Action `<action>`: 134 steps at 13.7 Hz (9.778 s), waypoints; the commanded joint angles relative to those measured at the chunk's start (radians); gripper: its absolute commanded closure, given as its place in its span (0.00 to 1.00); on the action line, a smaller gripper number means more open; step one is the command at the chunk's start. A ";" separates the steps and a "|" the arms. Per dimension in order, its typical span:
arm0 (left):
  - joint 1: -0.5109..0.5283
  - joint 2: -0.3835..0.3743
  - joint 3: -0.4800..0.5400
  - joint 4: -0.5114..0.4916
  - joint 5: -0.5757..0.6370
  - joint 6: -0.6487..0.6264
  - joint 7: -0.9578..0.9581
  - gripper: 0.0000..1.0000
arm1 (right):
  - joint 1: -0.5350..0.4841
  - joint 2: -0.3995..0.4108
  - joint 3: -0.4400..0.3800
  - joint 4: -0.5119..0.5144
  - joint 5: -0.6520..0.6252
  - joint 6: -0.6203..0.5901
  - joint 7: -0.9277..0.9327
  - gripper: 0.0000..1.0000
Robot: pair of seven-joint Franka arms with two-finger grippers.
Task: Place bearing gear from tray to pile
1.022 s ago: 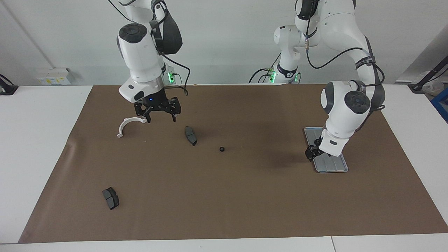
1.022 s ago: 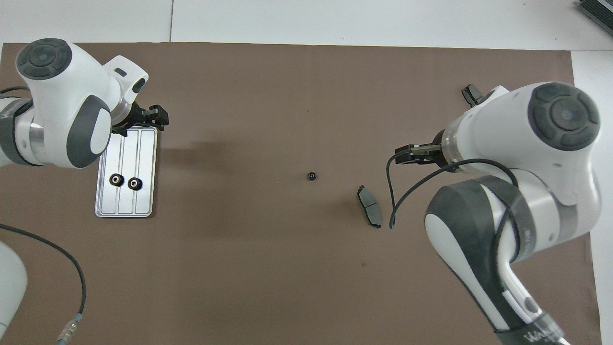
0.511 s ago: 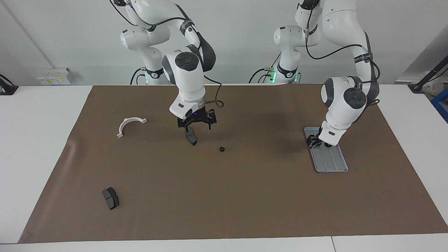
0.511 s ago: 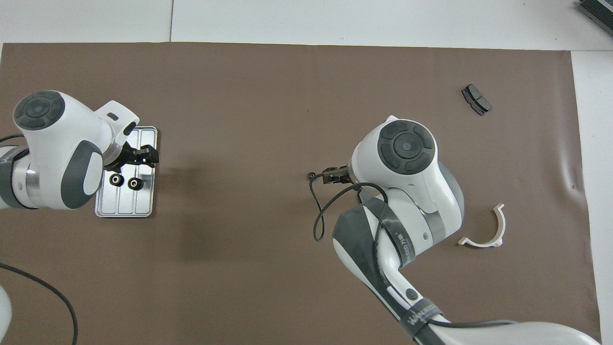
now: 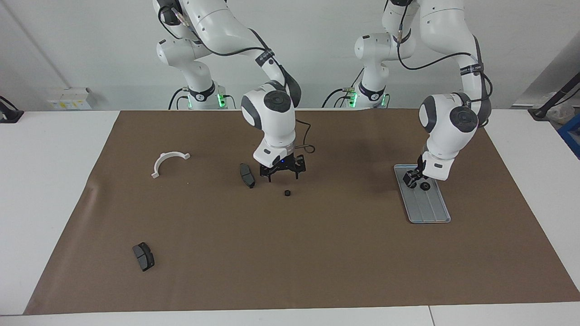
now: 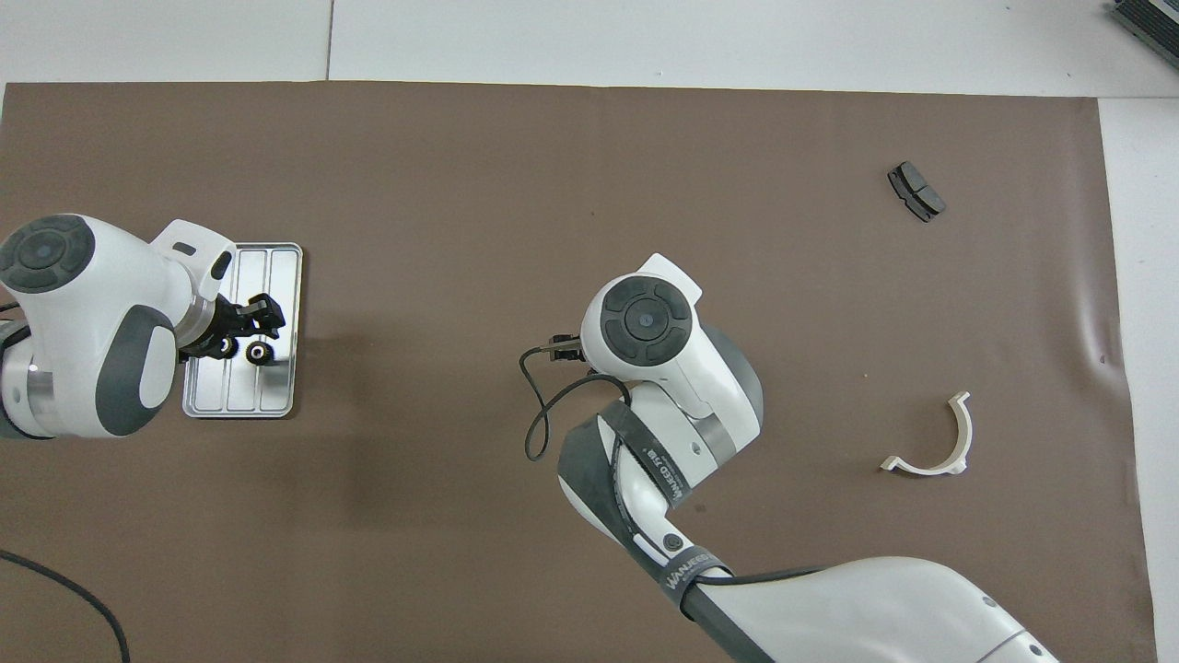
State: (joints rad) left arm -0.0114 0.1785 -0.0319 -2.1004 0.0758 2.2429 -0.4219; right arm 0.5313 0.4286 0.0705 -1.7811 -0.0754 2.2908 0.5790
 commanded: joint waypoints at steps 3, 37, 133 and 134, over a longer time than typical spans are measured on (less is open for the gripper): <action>0.005 -0.053 -0.002 -0.135 -0.013 0.158 -0.021 0.27 | 0.004 0.071 -0.001 0.042 -0.040 0.039 0.044 0.11; -0.022 0.030 -0.014 0.018 -0.021 0.215 0.011 1.00 | -0.465 -0.108 -0.005 -0.141 -0.006 0.091 -0.482 1.00; -0.555 0.242 -0.003 0.306 -0.099 0.087 -0.302 0.74 | -0.559 -0.174 -0.008 -0.362 -0.055 0.228 -0.625 0.00; -0.555 0.242 -0.003 0.307 -0.100 0.107 -0.304 0.48 | -0.556 -0.179 -0.006 -0.353 -0.052 0.204 -0.616 0.00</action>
State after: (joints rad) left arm -0.5541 0.4127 -0.0522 -1.8157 -0.0348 2.3319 -0.7100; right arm -0.0173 0.2861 0.0504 -2.1145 -0.1240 2.5122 -0.0406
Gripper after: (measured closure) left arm 0.634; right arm 0.476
